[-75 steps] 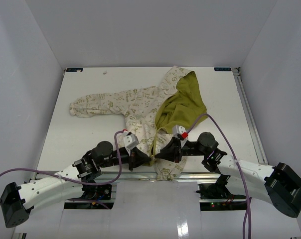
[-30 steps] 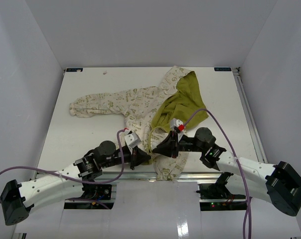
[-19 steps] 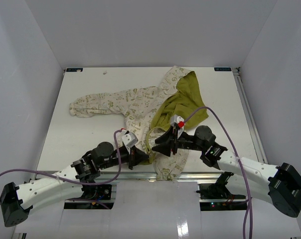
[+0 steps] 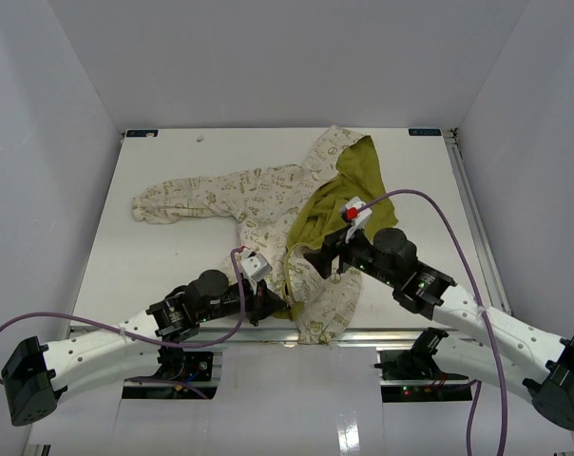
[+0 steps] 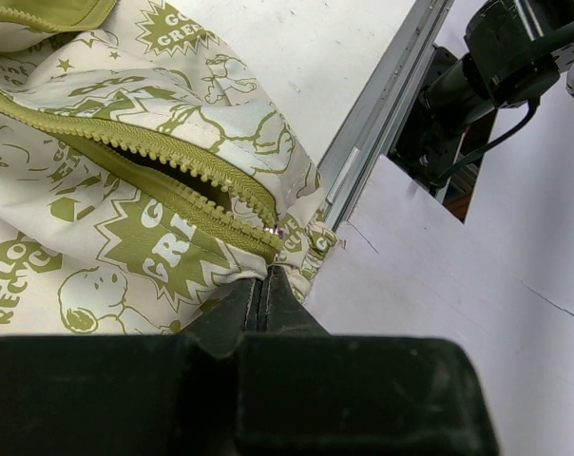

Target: Zip up the jacket

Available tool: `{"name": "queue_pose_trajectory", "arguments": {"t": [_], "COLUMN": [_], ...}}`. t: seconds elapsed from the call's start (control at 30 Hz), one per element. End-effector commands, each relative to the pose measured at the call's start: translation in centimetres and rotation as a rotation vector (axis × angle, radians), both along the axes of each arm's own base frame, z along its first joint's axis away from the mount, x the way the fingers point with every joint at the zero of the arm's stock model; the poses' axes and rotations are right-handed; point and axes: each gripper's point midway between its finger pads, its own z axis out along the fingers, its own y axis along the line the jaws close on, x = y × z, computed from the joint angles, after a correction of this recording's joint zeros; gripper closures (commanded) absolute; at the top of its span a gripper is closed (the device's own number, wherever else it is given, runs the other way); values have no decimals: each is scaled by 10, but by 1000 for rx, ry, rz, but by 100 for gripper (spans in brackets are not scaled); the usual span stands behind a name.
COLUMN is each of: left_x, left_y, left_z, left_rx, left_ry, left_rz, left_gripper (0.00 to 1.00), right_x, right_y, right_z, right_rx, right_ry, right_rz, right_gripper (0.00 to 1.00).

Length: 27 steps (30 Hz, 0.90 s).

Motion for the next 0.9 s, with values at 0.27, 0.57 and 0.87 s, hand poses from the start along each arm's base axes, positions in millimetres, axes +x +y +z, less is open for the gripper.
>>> {"name": "queue_pose_trajectory", "arguments": {"t": [0.27, 0.57, 0.87], "left_x": [-11, -10, -9], "left_y": [-4, -3, -1], "left_z": [8, 8, 6], "left_rx": [-65, -72, -66], "left_ry": [7, 3, -5], "left_rz": [-61, -80, -76], "left_gripper": [100, 100, 100], "right_x": [-30, -100, -138], "right_y": [8, 20, 26], "right_z": [67, 42, -5], "right_rx": [-284, -342, -404], "right_ry": [-630, -842, -927], "right_rz": [12, 251, 421], "right_gripper": [19, 23, 24]}}
